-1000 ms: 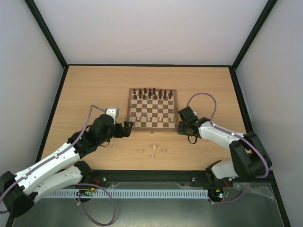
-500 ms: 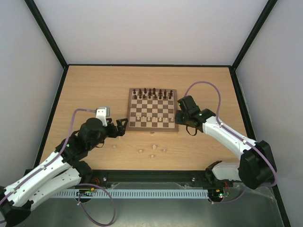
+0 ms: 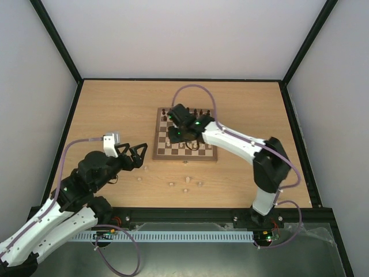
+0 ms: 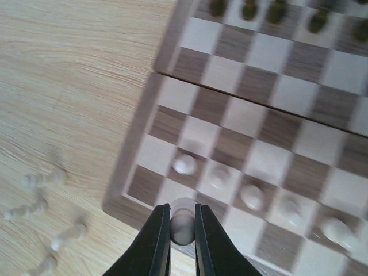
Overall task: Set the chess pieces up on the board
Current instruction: Place the chess piece on the chessboard.
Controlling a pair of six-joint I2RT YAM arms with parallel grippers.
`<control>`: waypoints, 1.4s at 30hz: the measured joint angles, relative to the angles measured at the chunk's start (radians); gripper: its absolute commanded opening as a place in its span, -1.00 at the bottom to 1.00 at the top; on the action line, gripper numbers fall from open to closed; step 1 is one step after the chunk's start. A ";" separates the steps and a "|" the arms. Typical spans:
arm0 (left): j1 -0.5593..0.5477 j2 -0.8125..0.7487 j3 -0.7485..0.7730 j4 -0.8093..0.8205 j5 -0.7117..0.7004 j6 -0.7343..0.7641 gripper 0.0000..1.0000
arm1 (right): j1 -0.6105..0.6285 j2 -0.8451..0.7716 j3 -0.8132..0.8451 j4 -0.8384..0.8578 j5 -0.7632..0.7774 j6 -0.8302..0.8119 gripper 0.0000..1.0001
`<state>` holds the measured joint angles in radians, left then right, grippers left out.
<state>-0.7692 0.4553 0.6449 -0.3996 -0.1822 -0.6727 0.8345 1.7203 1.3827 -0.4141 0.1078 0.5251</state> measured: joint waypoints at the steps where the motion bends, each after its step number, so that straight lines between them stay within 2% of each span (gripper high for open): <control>1: 0.000 -0.007 0.001 -0.006 0.000 -0.002 0.99 | 0.013 0.041 0.041 -0.003 -0.002 -0.005 -0.95; 8: 0.000 -0.119 0.010 -0.041 0.000 -0.012 0.99 | 0.088 0.305 0.318 -0.065 0.029 -0.037 -0.95; 14: 0.000 -0.167 0.026 -0.056 0.004 -0.015 0.99 | 0.130 0.433 0.412 -0.119 0.067 -0.048 -0.95; 20: 0.000 -0.222 0.031 -0.083 0.006 -0.016 0.99 | 0.143 0.478 0.426 -0.151 0.110 -0.046 -0.96; 36: 0.000 -0.224 0.031 -0.093 0.010 -0.016 0.99 | 0.143 0.484 0.438 -0.168 0.197 -0.029 -0.94; 42: 0.000 -0.224 0.031 -0.093 0.011 -0.016 0.99 | 0.143 0.485 0.438 -0.168 0.196 -0.027 -0.81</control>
<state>-0.7692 0.2317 0.6754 -0.4931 -0.1715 -0.6888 0.9775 2.2051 1.8210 -0.5819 0.3042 0.4976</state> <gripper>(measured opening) 0.994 0.093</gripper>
